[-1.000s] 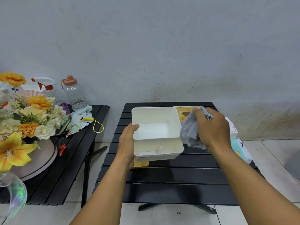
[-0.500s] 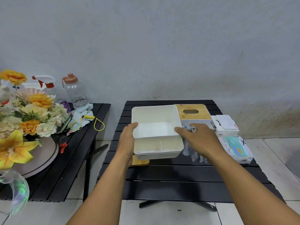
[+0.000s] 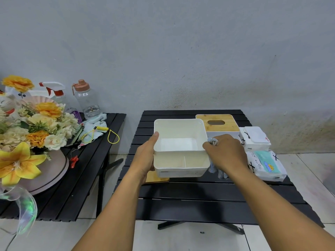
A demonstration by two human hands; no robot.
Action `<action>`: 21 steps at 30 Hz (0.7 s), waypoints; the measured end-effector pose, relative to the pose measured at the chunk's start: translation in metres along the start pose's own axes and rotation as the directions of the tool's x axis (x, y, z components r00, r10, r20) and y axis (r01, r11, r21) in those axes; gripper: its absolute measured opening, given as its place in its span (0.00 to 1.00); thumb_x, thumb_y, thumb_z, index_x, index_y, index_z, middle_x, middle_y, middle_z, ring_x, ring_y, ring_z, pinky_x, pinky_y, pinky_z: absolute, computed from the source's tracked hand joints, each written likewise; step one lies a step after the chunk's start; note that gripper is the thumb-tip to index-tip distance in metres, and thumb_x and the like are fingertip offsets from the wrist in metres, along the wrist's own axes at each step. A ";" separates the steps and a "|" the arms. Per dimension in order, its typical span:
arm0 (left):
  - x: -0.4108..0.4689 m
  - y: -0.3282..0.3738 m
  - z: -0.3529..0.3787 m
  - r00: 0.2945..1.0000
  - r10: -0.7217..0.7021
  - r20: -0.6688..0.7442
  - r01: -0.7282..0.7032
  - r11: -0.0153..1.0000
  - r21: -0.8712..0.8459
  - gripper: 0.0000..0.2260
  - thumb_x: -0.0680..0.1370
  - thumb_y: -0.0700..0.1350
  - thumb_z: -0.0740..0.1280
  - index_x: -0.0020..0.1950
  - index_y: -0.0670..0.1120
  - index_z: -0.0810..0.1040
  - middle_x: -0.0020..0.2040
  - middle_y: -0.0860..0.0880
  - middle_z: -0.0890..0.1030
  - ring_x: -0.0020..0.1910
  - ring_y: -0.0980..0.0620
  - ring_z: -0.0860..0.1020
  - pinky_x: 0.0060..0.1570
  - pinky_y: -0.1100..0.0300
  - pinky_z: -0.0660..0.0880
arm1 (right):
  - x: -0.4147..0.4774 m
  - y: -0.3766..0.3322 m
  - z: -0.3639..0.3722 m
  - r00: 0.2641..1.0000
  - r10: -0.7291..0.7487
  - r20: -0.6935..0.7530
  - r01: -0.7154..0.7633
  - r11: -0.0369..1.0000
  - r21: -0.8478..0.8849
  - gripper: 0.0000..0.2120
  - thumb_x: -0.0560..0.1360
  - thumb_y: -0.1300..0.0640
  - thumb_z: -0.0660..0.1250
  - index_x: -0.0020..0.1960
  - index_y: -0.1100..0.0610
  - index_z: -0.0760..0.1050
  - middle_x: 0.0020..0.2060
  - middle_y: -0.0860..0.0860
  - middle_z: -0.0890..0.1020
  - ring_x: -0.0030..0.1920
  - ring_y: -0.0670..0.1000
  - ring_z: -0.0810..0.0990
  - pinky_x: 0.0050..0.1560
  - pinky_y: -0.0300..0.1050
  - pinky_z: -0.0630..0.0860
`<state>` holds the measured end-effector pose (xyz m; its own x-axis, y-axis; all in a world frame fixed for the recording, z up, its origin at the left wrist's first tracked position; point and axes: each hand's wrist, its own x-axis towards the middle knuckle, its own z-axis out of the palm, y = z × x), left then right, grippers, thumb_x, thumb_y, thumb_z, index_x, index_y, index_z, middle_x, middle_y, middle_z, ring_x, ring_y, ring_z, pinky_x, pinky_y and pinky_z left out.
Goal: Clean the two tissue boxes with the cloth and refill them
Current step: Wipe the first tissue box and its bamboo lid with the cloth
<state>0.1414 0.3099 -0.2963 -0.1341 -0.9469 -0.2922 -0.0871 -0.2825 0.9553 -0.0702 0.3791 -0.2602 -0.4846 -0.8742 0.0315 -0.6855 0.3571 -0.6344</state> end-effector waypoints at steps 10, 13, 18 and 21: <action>0.010 -0.013 -0.015 0.968 0.077 -0.240 -0.026 0.978 0.209 0.13 0.84 0.53 0.63 0.65 0.49 0.78 0.56 0.49 0.82 0.50 0.48 0.82 0.51 0.48 0.83 | 0.005 0.006 0.000 0.998 0.024 -0.059 -0.026 0.999 -0.022 0.14 0.75 0.49 0.64 0.34 0.55 0.77 0.25 0.50 0.79 0.33 0.52 0.78 0.33 0.42 0.68; 0.014 -0.022 -0.021 0.944 0.224 -0.241 -0.075 0.859 0.506 0.11 0.83 0.48 0.66 0.65 0.50 0.78 0.48 0.54 0.80 0.46 0.54 0.78 0.46 0.56 0.77 | 0.006 0.010 0.000 0.998 0.019 -0.060 -0.020 1.000 -0.005 0.15 0.75 0.48 0.64 0.33 0.55 0.76 0.26 0.51 0.80 0.34 0.54 0.79 0.35 0.44 0.71; 0.017 -0.036 -0.019 0.986 0.163 -0.036 -0.057 0.535 0.843 0.11 0.78 0.52 0.68 0.59 0.52 0.81 0.57 0.50 0.83 0.53 0.48 0.79 0.51 0.55 0.77 | 0.002 0.017 0.001 0.998 0.022 -0.064 -0.023 1.000 -0.014 0.14 0.73 0.49 0.65 0.33 0.57 0.76 0.24 0.51 0.79 0.33 0.54 0.78 0.34 0.43 0.70; 0.016 -0.041 -0.016 0.998 0.060 0.034 -0.054 0.386 0.921 0.16 0.74 0.56 0.71 0.59 0.53 0.81 0.52 0.49 0.80 0.64 0.43 0.72 0.57 0.50 0.71 | 0.000 0.025 0.002 0.998 0.023 -0.064 -0.025 0.999 -0.026 0.13 0.72 0.49 0.65 0.33 0.56 0.74 0.27 0.51 0.80 0.35 0.55 0.78 0.33 0.43 0.69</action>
<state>0.1590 0.3036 -0.3395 -0.1723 -0.9563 -0.2361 -0.9355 0.0837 0.3434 -0.0861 0.3876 -0.2781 -0.5342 -0.8428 0.0663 -0.6872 0.3872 -0.6146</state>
